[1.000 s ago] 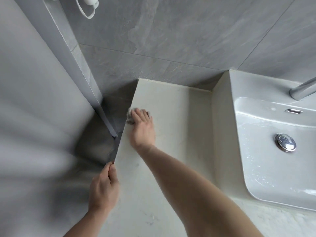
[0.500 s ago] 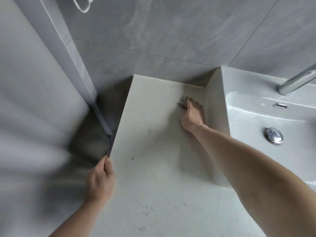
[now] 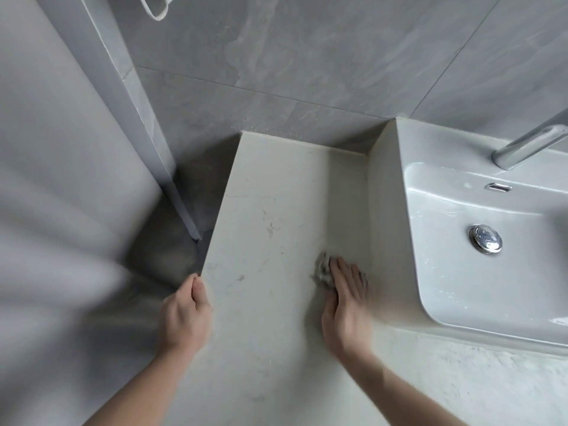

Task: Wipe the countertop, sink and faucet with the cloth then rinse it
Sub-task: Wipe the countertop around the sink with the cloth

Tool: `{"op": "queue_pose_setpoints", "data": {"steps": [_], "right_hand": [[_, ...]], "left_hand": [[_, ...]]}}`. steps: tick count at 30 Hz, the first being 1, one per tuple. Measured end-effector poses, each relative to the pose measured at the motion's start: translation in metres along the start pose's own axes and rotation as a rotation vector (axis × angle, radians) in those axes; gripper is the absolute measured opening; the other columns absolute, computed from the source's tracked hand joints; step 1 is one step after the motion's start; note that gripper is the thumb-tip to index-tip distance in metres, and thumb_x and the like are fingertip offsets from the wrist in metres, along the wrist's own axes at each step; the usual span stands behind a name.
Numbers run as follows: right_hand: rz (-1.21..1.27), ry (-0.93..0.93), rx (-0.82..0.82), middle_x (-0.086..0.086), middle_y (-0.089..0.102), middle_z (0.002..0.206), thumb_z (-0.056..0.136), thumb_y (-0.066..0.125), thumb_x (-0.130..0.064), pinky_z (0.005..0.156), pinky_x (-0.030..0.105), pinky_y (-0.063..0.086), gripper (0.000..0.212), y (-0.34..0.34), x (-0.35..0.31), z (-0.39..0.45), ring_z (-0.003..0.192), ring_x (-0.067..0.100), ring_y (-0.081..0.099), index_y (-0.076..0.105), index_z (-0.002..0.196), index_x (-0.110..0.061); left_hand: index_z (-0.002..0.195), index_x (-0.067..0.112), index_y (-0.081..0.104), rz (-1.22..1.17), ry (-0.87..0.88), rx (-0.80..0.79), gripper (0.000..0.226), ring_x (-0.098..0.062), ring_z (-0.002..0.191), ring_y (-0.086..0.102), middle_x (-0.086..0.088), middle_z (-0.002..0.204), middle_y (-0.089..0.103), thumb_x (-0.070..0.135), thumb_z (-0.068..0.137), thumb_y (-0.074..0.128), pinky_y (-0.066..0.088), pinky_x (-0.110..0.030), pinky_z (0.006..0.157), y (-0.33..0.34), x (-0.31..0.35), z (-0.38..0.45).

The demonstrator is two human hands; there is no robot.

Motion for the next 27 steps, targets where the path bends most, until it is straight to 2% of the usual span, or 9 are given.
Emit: {"op": "queue_pose_setpoints", "data": {"steps": [3,5,8,12,15,17,19,22,27], "right_hand": [[0.081,-0.169,-0.119,-0.007,0.045,0.162,0.097,0.043,-0.013,0.127,0.041,0.025,0.055,-0.005,-0.006,-0.067,0.154,0.020,0.037,0.053,0.151,-0.021],[0.141,-0.188,-0.151,-0.014,0.049,0.158,0.102,0.043,-0.016,0.126,0.036,0.028,0.048,-0.008,-0.011,-0.081,0.152,0.013,0.040,0.060,0.146,-0.023],[0.248,-0.083,-0.154,-0.022,0.051,0.153,0.106,0.047,-0.014,0.122,0.020,0.031,0.042,-0.008,-0.028,-0.047,0.146,0.001,0.044,0.065,0.141,-0.029],[0.313,-0.030,-0.125,-0.009,0.050,0.155,0.107,0.049,-0.007,0.123,0.014,0.023,0.041,0.012,-0.073,0.039,0.149,0.014,0.043,0.063,0.142,-0.024],[0.297,-0.047,-0.170,0.007,0.046,0.161,0.099,0.042,0.002,0.128,0.026,0.018,0.054,0.032,-0.113,0.100,0.152,0.027,0.038,0.058,0.147,-0.017],[0.257,-0.087,-0.217,0.014,0.048,0.159,0.096,0.039,-0.005,0.127,0.036,0.019,0.054,0.045,-0.136,0.133,0.149,0.036,0.040,0.058,0.146,-0.012],[0.142,-0.143,-0.245,0.011,0.051,0.155,0.094,0.035,-0.017,0.123,0.045,0.023,0.054,0.060,-0.150,0.157,0.143,0.038,0.041,0.058,0.143,-0.012],[-0.060,-0.240,-0.260,0.000,0.040,0.162,0.091,0.041,-0.015,0.121,0.052,0.019,0.062,0.082,-0.158,0.163,0.150,0.035,0.028,0.047,0.152,-0.022],[0.056,-0.457,-0.329,-0.007,0.039,0.164,0.097,0.055,-0.022,0.128,0.050,0.015,0.060,0.090,-0.156,0.082,0.156,0.030,0.025,0.044,0.156,-0.030]], "left_hand": [[0.095,-0.004,0.057,-0.007,-0.006,-0.002,0.053,-0.053,0.080,0.059,-0.032,0.085,0.064,0.040,0.098,0.029,0.048,-0.051,0.072,0.000,0.001,0.000],[0.095,-0.004,0.057,-0.011,-0.014,-0.002,0.054,-0.053,0.080,0.058,-0.032,0.085,0.064,0.042,0.097,0.028,0.049,-0.052,0.072,0.000,0.002,0.000],[0.095,-0.004,0.059,-0.011,-0.020,0.004,0.052,-0.053,0.082,0.060,-0.031,0.087,0.066,0.040,0.098,0.030,0.049,-0.052,0.073,-0.002,0.004,-0.001],[0.093,-0.005,0.061,0.000,-0.041,0.011,0.038,-0.054,0.083,0.062,-0.033,0.087,0.068,0.025,0.105,0.041,0.047,-0.052,0.071,-0.003,0.004,0.000],[0.095,-0.006,0.065,0.002,-0.046,0.024,0.038,-0.054,0.085,0.063,-0.032,0.089,0.070,0.023,0.105,0.041,0.049,-0.051,0.072,-0.002,0.004,-0.001],[0.098,-0.003,0.064,-0.003,-0.034,0.001,0.040,-0.052,0.088,0.063,-0.029,0.090,0.070,0.027,0.105,0.039,0.048,-0.050,0.073,-0.001,0.003,-0.002],[0.103,0.002,0.065,0.000,-0.018,-0.018,0.049,-0.048,0.090,0.064,-0.025,0.093,0.071,0.038,0.100,0.031,0.047,-0.048,0.073,0.001,0.000,0.000],[0.107,0.007,0.068,-0.008,0.004,-0.009,0.052,-0.046,0.091,0.066,-0.022,0.096,0.074,0.040,0.098,0.029,0.045,-0.045,0.071,0.001,-0.002,0.001],[0.110,0.005,0.071,-0.024,0.023,-0.011,0.057,-0.047,0.088,0.069,-0.023,0.097,0.076,0.043,0.100,0.030,0.051,-0.045,0.071,0.000,-0.002,0.000]]}}
Point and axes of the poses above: each hand's wrist, its own z-axis towards the middle knuckle, its own y-axis out of the palm, x = y × z, the point moved 3 cm from there along z, towards the middle knuckle
